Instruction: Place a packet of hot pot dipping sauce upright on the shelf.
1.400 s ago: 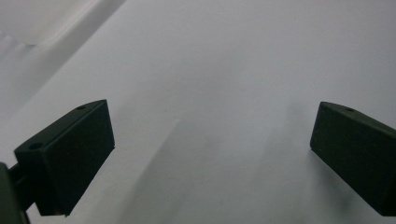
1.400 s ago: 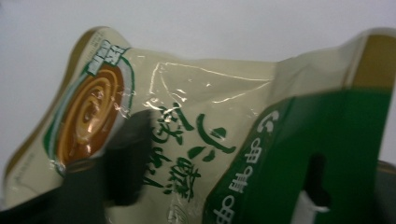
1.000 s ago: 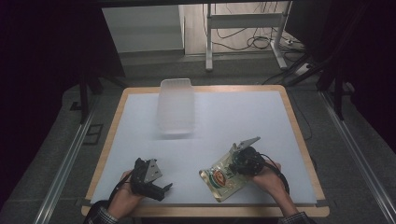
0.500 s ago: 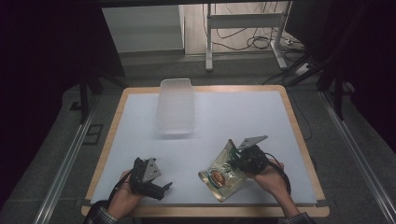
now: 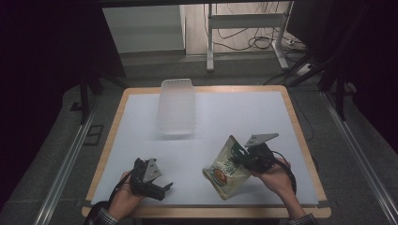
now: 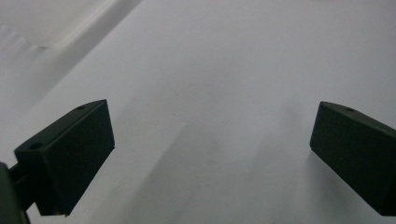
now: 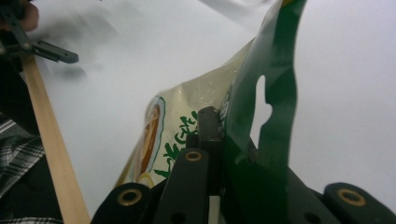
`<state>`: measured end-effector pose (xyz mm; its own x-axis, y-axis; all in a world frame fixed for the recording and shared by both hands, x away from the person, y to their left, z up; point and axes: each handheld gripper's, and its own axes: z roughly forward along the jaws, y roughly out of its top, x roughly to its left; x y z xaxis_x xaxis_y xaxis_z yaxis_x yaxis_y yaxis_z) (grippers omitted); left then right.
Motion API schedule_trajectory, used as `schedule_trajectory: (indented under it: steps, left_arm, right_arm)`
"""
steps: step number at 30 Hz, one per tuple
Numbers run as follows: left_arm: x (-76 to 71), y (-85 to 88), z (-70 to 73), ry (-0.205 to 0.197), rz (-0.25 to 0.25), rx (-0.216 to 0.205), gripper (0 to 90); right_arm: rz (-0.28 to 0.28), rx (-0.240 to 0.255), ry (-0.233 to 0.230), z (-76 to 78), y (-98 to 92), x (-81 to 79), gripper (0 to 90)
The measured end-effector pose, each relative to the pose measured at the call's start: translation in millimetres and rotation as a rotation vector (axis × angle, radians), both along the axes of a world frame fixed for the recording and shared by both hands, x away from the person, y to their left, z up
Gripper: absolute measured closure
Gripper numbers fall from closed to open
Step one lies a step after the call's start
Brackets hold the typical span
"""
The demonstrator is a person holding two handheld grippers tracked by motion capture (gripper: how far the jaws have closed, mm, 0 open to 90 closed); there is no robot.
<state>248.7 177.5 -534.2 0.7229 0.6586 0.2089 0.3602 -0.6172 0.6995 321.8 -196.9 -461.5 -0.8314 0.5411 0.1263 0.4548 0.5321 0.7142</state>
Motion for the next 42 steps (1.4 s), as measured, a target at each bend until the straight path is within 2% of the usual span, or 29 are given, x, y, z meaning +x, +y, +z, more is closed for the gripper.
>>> schedule_trajectory:
  steps: [11,19,31,42]
  left_arm:
    - [0.0,0.1,-0.2,-0.005,0.002,0.010,0.0]
    - [0.0,0.8,0.6,-0.007,0.005,0.006,0.0]
    - [-0.1,0.9,1.1,-0.010,0.007,0.003,0.0]
    - [0.2,2.5,3.2,0.004,0.014,-0.041,0.0]
  right_arm:
    - [0.021,0.043,-0.048,25.1,0.8,-3.0,89.3]
    - [0.033,0.029,-0.098,43.2,5.3,-2.2,89.3]
    - [0.017,0.015,-0.125,57.3,4.1,10.6,89.3]
    - [0.022,0.019,-0.149,70.1,9.9,29.5,89.3]
